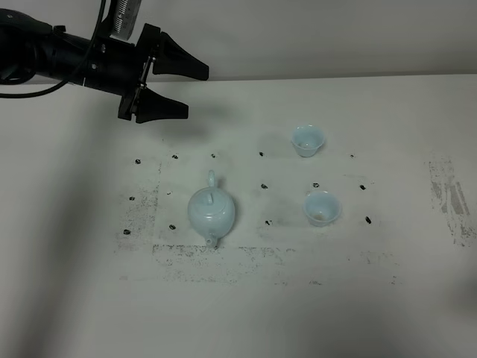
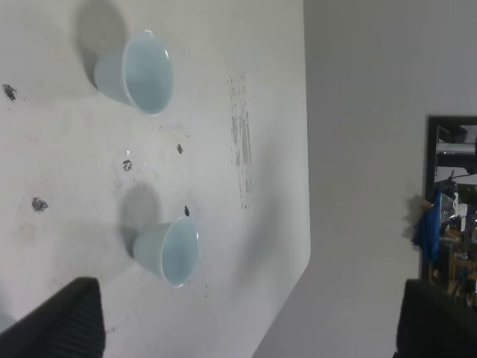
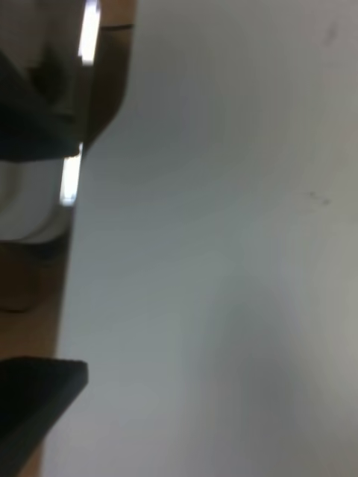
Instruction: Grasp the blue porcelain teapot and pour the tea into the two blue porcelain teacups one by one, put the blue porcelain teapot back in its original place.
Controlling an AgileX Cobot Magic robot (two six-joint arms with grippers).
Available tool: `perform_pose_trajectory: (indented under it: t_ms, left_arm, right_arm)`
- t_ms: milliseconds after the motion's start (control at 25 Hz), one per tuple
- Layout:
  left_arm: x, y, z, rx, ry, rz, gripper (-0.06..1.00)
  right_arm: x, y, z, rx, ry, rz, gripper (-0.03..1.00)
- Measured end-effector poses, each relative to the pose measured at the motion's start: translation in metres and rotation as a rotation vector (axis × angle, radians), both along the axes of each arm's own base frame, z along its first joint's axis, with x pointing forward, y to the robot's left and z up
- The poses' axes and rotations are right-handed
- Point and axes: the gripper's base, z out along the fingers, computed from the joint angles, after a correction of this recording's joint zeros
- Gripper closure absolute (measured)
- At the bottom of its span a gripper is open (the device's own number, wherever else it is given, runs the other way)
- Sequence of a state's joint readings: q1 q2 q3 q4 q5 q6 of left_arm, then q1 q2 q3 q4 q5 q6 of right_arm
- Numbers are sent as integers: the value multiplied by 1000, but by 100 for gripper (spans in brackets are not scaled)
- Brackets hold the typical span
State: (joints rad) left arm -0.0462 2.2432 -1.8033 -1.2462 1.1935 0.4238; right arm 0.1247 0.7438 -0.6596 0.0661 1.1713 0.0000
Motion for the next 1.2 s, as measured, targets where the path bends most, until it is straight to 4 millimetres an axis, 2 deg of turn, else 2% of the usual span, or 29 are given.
perform_pose_trajectory:
  t_ms: [240, 520, 880, 1200]
  left_arm:
    - [0, 0, 0, 1, 0, 0, 19]
    - [0, 0, 0, 2, 0, -1, 19]
    - [0, 0, 0, 2, 0, -1, 19]
    - [1, 5, 0, 3, -3, 9, 19]
  right_arm:
    - [-53, -8, -6, 26, -300, -6, 43]
    - [-91, -14, -2, 38, -533, -11, 43]
    - [-113, -15, -2, 14, -674, -137, 43]
    - [-114, -15, -2, 12, -680, -142, 43]
